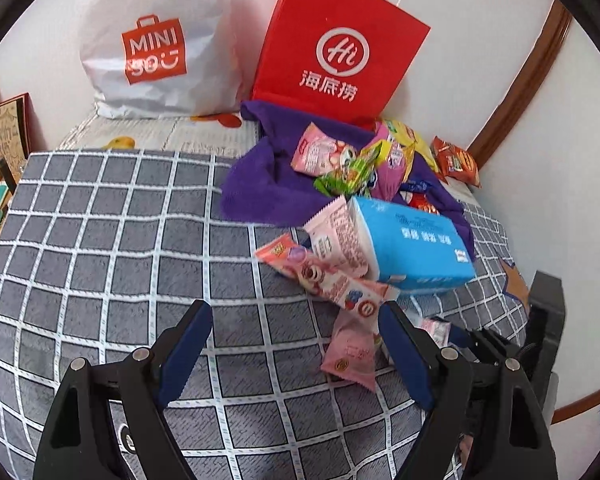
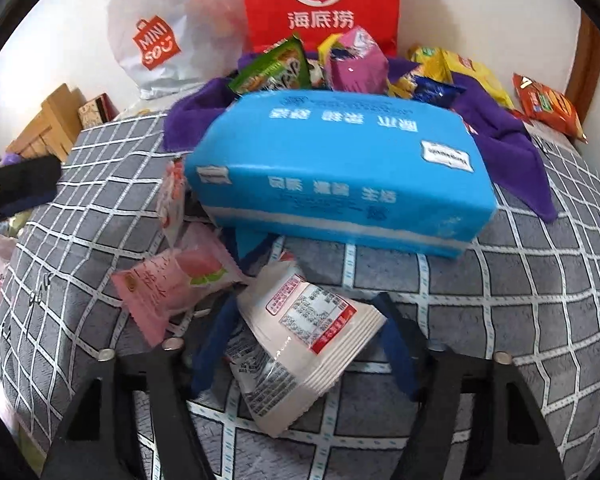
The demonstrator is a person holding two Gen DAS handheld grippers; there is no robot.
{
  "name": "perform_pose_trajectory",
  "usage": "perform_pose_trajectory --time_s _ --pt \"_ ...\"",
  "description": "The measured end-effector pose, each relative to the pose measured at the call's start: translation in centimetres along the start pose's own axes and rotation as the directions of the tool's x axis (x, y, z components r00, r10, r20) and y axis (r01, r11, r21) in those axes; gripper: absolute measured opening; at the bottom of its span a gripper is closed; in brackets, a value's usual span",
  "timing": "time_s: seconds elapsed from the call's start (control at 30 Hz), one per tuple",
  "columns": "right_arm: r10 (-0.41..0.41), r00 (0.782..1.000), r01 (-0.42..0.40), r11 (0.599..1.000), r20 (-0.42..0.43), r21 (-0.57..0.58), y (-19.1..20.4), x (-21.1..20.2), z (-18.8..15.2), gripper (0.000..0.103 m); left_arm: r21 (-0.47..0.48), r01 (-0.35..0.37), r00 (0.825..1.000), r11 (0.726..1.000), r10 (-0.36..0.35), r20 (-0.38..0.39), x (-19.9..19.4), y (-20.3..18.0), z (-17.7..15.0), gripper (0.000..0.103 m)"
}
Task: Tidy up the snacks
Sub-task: 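Grasp the white sachet packet with the right tool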
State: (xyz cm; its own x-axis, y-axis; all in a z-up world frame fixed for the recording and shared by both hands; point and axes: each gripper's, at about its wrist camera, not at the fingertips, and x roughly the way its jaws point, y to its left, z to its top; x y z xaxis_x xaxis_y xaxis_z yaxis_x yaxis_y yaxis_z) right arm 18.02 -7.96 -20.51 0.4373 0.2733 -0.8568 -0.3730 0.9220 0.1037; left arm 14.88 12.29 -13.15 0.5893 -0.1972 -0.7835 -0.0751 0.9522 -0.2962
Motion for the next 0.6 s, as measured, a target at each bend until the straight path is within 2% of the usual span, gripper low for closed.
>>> perform_pose_trajectory --time_s 0.17,0.4,0.53,0.6 --pt "0.011 1.000 -0.011 1.000 0.020 -0.015 -1.0 -0.7 -0.1 0.048 0.028 0.003 1.000 1.000 -0.002 -0.026 1.0 -0.8 -0.7 0.083" --pt "-0.102 0.992 0.103 0.995 0.071 -0.014 -4.8 -2.6 -1.1 0.043 0.108 0.013 0.996 0.994 -0.004 -0.086 3.6 -3.6 -1.9 0.084" --pt "-0.087 0.993 0.085 0.996 0.075 0.026 -7.0 -2.7 -1.8 0.043 0.138 0.006 0.993 0.990 0.011 -0.122 5.6 -5.3 -2.7 0.083" --pt "-0.068 0.994 0.063 0.996 0.086 0.059 -7.7 -2.6 -2.2 0.043 0.158 -0.002 0.991 0.987 0.023 -0.131 6.2 -5.9 -3.2 0.078"
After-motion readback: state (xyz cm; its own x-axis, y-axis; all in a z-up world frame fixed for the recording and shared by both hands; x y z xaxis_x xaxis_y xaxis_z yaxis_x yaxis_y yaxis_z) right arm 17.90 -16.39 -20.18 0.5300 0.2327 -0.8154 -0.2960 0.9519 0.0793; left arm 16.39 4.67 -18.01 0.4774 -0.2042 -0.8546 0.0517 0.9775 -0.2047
